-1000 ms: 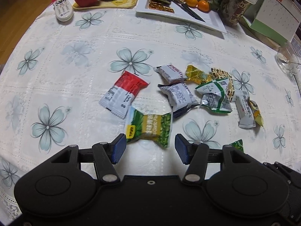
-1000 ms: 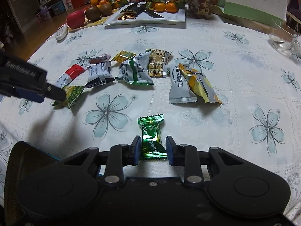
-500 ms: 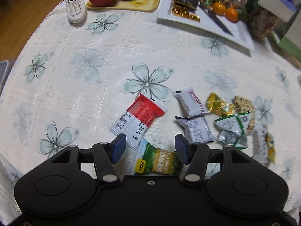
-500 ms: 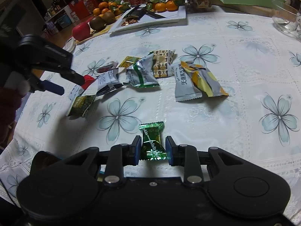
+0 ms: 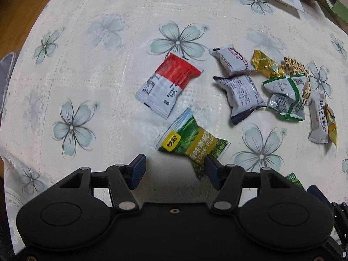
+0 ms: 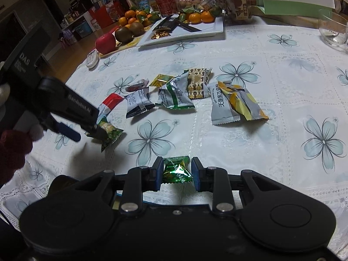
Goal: Organize snacks
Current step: 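Close the right tool on the green foil candy while the left tool grasps the green garlic pack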
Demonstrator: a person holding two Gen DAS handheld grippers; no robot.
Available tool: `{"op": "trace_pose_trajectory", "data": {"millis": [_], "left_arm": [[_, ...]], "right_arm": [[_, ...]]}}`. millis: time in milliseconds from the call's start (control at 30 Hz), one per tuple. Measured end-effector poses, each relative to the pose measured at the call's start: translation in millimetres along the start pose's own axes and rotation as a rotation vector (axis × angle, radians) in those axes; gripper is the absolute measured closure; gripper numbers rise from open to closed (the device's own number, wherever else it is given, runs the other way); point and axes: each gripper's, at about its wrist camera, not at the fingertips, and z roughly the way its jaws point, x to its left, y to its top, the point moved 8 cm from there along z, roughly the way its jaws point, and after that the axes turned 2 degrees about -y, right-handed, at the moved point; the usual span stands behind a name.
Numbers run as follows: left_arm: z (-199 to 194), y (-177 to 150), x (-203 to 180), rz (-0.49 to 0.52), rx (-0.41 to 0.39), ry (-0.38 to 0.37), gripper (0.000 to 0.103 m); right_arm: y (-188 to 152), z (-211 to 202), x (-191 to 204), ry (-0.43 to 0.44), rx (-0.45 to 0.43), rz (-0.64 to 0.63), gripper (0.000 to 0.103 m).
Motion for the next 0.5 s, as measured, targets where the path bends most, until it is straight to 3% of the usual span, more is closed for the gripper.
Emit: {"op": "trace_pose_trajectory", "data": {"millis": [133,233,500], "left_arm": [[-8.0,-1.6,5.4,-0.162,-0.018,-0.101,0.042],[-12.8,1.6,7.2,-0.276,-0.056,-0.135,0.042],[1.7,15.4,-0.2,-0.343,-0.086,-0.055,0.042]], "right_arm": [[2.0,-4.3,-1.1,0.006,-0.012,0.01,0.074],[3.4,-7.3,-1.0,0.013,-0.022,0.014,0.074],[4.6,-14.5,-1.6,-0.006,-0.054,-0.015,0.074]]}}
